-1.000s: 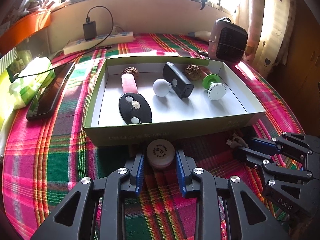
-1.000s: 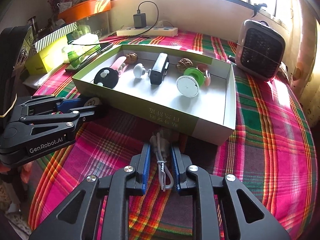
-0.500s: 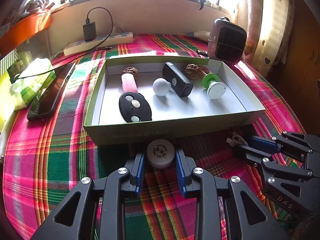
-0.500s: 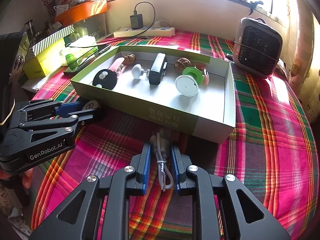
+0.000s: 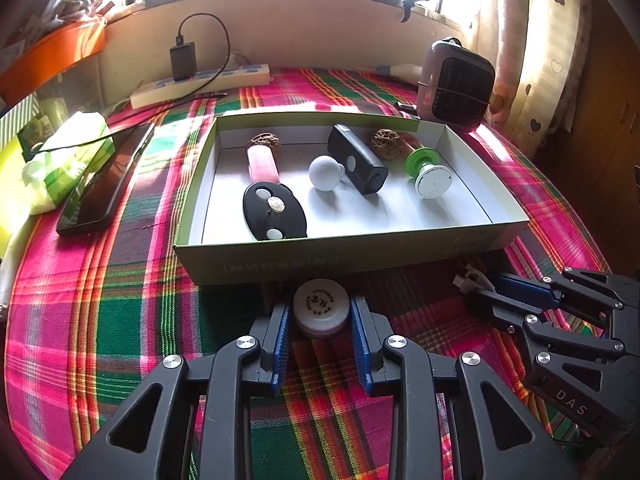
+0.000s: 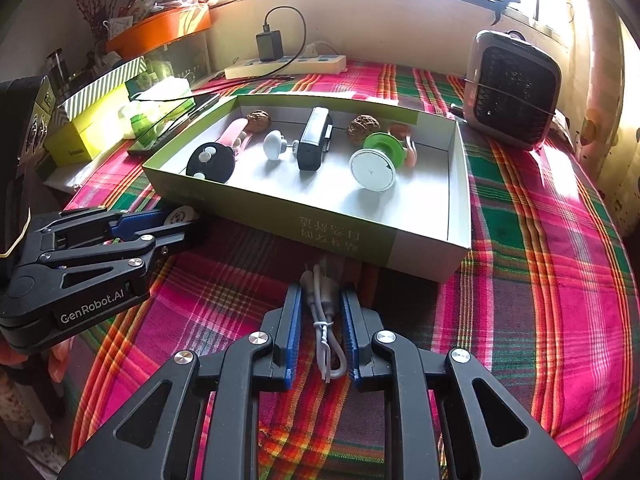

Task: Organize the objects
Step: 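Carry the white container and white cable with both tools into the box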

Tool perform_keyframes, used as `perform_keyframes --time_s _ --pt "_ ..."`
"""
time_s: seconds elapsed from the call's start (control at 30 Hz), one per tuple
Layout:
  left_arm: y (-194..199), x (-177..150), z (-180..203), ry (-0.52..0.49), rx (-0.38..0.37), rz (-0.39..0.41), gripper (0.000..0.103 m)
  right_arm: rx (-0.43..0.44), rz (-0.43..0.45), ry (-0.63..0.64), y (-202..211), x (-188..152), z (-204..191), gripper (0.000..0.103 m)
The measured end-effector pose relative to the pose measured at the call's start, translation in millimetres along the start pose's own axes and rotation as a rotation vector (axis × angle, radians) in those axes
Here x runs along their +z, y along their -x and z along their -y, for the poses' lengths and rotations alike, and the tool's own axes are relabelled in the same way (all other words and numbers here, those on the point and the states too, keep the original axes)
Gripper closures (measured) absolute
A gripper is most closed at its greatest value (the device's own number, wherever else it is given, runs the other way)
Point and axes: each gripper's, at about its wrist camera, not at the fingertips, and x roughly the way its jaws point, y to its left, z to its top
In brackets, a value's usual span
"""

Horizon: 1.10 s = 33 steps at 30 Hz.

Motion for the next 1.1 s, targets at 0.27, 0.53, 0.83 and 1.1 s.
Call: perform_keyframes --time_s 0.27,0.53,0.83,1.1 --pt "7 -1 1 -0.002 -0.005 0.014 0.078 0.006 0.01 -0.004 3 0 -1 0.083" --pt "13 -1 5 -0.006 -0.011 0.027 0.078 0.022 0.023 -0.014 7 0 0 0.083" --pt "24 2 8 -0.016 -0.013 0.051 0.078 0.046 0.039 -0.031 14 0 1 0.083" --pt "31 6 10 -0.028 -0.017 0.069 0.078 0.06 0.057 -0.051 22 5 5 0.083"
